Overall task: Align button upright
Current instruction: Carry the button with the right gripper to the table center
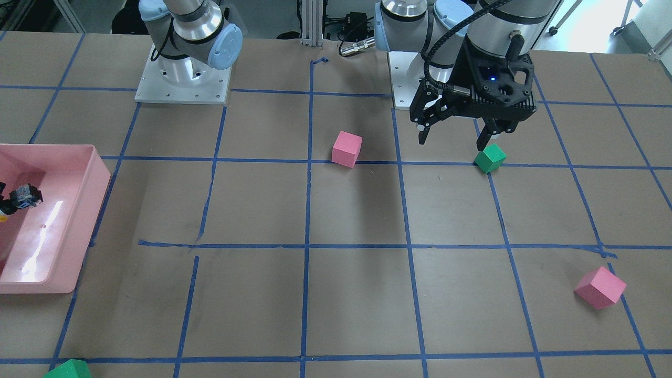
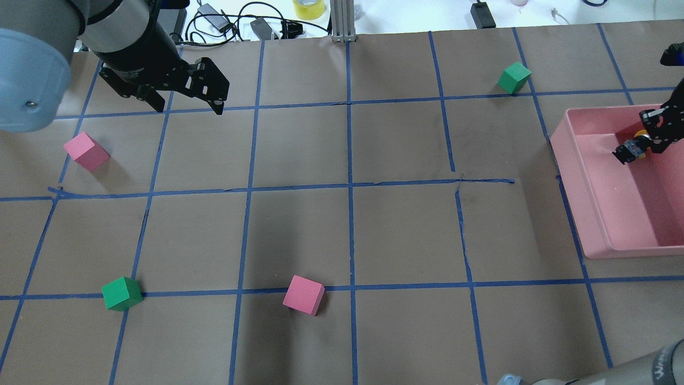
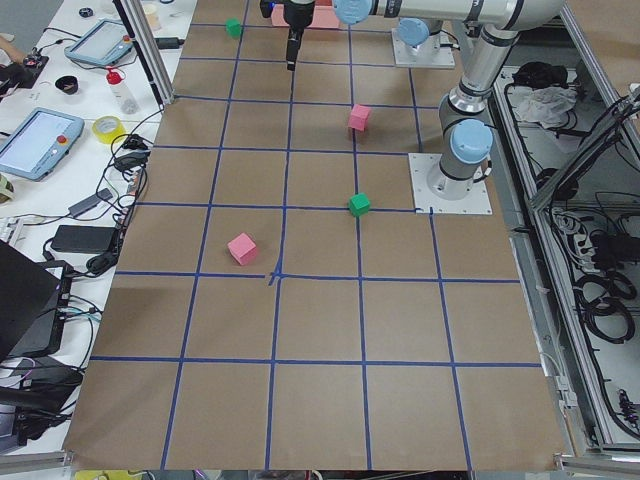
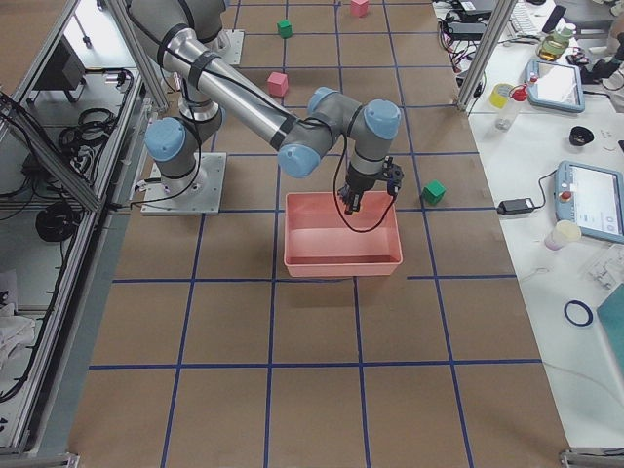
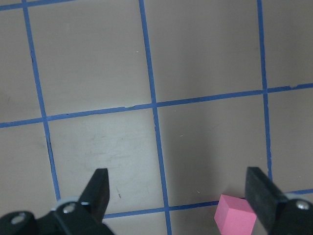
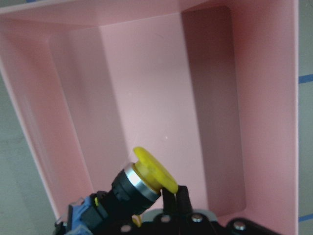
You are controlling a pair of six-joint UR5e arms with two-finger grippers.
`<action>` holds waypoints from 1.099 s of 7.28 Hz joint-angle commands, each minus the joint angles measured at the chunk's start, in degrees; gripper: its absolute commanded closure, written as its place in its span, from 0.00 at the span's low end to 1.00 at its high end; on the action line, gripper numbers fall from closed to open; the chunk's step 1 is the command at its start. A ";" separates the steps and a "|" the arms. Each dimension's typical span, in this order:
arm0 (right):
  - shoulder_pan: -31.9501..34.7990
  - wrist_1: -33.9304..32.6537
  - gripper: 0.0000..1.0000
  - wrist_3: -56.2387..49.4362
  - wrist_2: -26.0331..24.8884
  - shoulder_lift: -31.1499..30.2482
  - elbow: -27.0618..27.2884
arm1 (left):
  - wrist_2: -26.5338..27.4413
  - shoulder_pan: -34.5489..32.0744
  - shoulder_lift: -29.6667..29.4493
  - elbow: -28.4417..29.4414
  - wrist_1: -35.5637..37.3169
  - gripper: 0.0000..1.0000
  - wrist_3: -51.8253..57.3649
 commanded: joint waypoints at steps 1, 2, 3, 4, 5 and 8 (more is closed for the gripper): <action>6.74 1.97 1.00 9.31 5.01 -1.22 -1.18 | 0.00 0.00 0.00 0.00 -0.08 0.00 0.01; 11.66 1.45 1.00 17.92 7.14 -0.96 -1.18 | 0.00 0.00 0.00 0.00 -0.09 0.00 0.01; 16.06 1.19 1.00 30.53 7.16 0.09 -1.27 | 0.00 0.00 -0.09 -0.09 -0.09 0.00 0.01; 19.67 -1.25 1.00 41.45 8.47 1.75 -1.18 | 0.00 0.00 -0.09 -0.09 0.00 0.00 0.01; 23.45 -4.76 1.00 53.39 9.70 3.07 -1.27 | 0.00 0.00 -0.09 -0.09 0.00 0.00 0.01; 35.41 -10.15 1.00 87.44 13.40 7.65 -1.79 | 0.09 0.00 0.00 -0.09 -0.09 0.00 0.01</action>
